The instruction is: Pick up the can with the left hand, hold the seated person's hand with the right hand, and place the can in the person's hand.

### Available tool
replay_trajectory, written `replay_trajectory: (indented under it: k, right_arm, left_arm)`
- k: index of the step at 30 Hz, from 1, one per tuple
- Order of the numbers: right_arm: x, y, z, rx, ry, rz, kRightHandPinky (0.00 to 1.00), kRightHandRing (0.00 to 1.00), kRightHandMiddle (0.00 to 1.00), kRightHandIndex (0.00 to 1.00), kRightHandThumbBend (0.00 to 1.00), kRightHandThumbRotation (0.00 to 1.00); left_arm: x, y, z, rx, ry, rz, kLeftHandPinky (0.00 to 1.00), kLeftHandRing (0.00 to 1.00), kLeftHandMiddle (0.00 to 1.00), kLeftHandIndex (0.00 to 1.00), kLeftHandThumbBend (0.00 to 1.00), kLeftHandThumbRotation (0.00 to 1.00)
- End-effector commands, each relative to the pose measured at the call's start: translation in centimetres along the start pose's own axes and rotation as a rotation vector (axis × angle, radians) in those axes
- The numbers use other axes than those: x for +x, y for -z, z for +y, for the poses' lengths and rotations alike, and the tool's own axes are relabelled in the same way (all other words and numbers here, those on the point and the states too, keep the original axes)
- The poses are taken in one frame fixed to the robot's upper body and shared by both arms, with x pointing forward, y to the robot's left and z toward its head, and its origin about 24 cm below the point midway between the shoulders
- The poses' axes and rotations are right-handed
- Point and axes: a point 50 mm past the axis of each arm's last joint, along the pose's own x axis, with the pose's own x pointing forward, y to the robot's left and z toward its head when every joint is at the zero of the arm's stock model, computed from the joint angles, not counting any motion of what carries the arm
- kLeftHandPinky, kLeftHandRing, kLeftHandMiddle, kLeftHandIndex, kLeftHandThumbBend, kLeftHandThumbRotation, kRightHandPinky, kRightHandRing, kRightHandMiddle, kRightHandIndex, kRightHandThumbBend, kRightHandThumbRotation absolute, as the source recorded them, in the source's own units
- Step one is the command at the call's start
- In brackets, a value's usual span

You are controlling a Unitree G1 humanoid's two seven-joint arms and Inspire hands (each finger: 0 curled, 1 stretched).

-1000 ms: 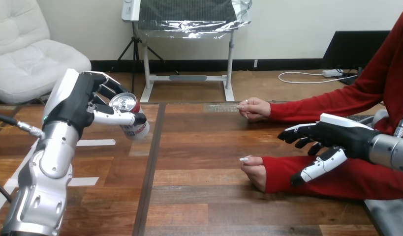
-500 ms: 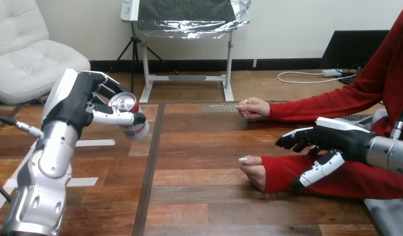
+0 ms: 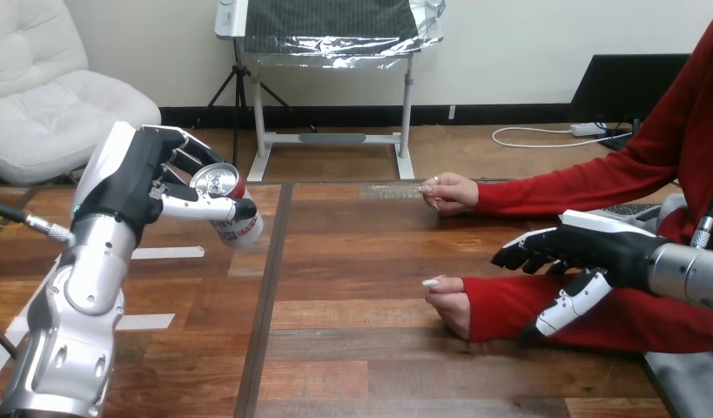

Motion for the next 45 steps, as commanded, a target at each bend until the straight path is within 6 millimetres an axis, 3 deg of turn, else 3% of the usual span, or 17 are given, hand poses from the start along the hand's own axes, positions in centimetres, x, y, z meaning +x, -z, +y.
replay_trajectory:
  k: [1, 24, 45]
  right_arm:
    - [0.35, -2.09, -1.82, -0.057, 0.065, -0.054, 0.83, 0.88, 0.87, 0.83, 1.0, 0.14]
    - [0.96, -2.35, -1.45, -0.077, 0.027, -0.041, 0.74, 0.74, 0.74, 0.72, 1.0, 0.08]
    - [1.24, -2.26, -1.14, -0.117, 0.062, -0.016, 0.62, 0.63, 0.66, 0.66, 1.0, 0.09]
  left_arm:
    - [0.63, -3.27, 2.66, 0.003, -0.083, -0.124, 0.3, 0.35, 0.4, 0.43, 0.74, 0.0]
    - [0.58, -3.32, 2.62, 0.003, -0.074, -0.129, 0.31, 0.35, 0.41, 0.44, 0.74, 0.0]
    - [0.59, -3.24, 2.56, 0.0, -0.069, -0.134, 0.3, 0.35, 0.41, 0.43, 0.75, 0.0]
